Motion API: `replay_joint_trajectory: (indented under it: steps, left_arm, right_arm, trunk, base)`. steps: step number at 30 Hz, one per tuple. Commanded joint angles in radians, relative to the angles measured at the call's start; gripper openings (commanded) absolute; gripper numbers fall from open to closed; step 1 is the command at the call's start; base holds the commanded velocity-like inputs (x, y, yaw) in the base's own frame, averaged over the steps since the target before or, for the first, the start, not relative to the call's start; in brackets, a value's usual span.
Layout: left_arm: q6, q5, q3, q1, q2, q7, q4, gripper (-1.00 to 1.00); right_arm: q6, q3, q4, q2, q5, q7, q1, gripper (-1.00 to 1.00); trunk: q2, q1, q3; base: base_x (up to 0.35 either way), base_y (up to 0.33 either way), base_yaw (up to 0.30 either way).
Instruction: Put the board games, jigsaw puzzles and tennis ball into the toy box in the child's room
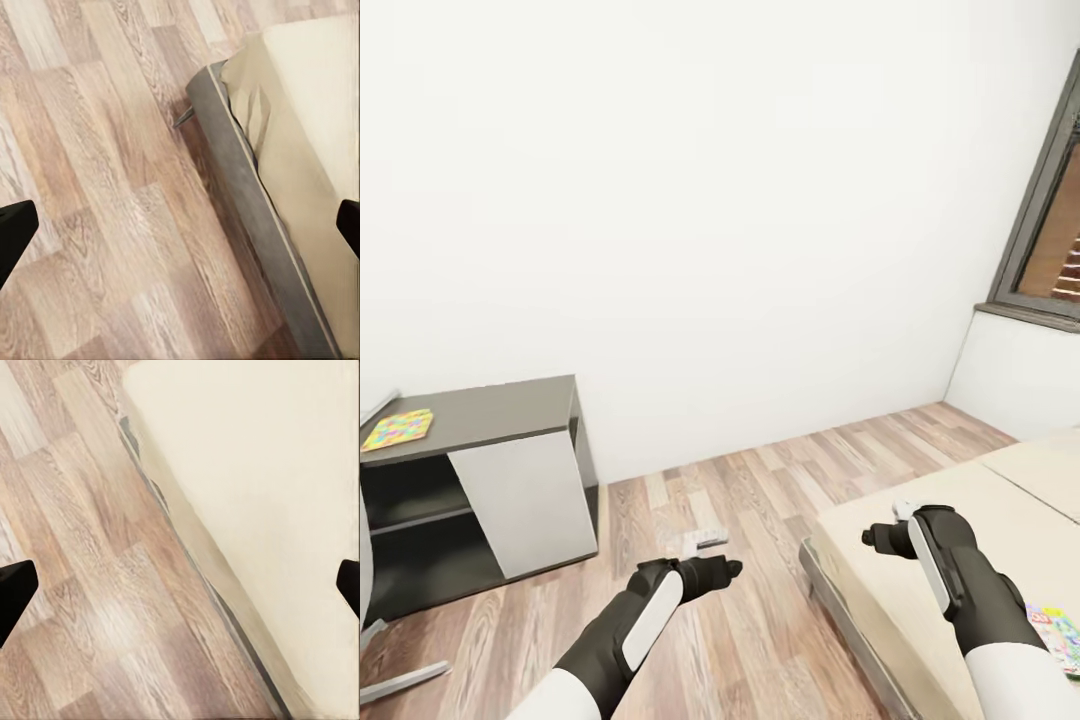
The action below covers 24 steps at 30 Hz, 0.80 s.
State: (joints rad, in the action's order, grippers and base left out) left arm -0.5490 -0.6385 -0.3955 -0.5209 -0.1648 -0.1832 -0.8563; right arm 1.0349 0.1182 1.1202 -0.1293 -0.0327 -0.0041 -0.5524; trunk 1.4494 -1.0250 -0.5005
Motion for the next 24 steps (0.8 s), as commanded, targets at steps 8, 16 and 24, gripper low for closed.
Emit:
replay_joint_trajectory:
  steps: [8,16,24]
  left_arm:
    - [-0.002,-0.010,-0.007,0.001,0.002,-0.010,-0.024,1.00]
    - [-0.002,-0.009,-0.010,0.009,0.003,-0.015,-0.055,1.00]
    - [-0.002,-0.009,-0.010,0.018,0.004,-0.009,-0.071,1.00]
  right_arm:
    - [0.005,0.008,0.002,-0.006,-0.004,0.000,-0.001,1.00]
    - [0.004,0.010,0.004,-0.008,-0.004,0.000,-0.001,1.00]
    - [0.004,0.011,0.004,-0.008,-0.004,0.000,-0.001,1.00]
  trunk:
    - [0.001,0.000,-0.001]
    - [0.001,0.000,-0.001]
    - [0.001,0.000,-0.001]
  base:
    - [0.000,0.000,-0.281]
    - [0.000,0.000,-0.281]
    - [0.000,0.000,-0.281]
